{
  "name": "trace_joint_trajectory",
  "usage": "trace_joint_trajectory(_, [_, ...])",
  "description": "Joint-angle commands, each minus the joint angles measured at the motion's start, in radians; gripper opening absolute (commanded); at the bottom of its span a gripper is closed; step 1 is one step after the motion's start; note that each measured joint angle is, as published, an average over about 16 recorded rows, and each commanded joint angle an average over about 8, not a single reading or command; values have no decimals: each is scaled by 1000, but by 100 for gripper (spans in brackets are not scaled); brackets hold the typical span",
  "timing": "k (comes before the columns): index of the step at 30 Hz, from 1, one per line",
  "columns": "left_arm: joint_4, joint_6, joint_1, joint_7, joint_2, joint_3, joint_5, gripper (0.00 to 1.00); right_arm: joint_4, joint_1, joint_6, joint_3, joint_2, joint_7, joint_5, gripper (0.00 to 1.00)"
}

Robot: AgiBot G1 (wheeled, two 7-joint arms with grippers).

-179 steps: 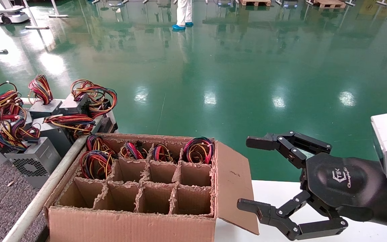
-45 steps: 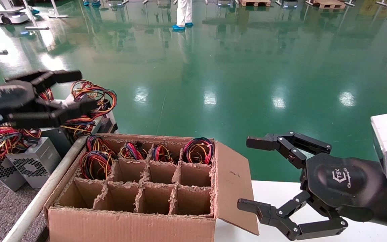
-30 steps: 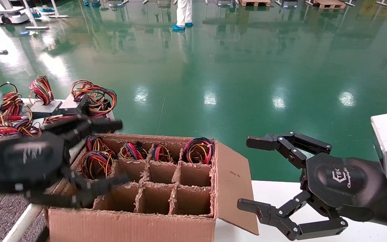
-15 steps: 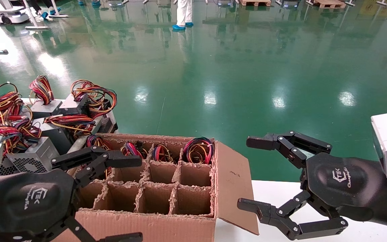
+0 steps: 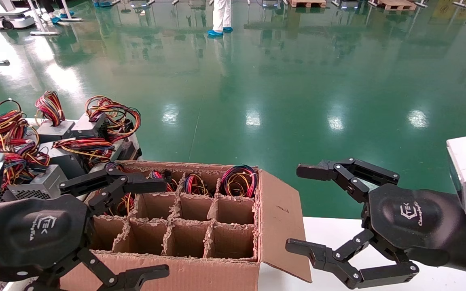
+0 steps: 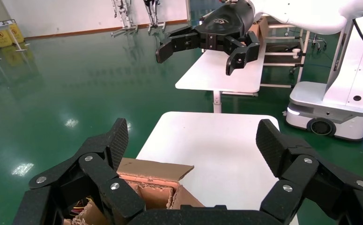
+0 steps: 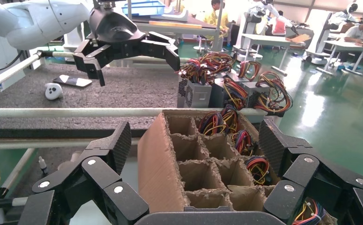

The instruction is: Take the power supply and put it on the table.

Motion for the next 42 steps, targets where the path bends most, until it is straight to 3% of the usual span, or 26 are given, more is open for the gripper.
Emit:
trace_joint_trajectory(1, [3, 0, -2, 0, 0, 0, 1, 100, 0, 0, 0, 0, 0, 0, 0, 100])
trace_joint_trajectory(42, [12, -2, -11, -1, 0, 2, 7, 100, 0, 0, 0, 0, 0, 0, 0, 100])
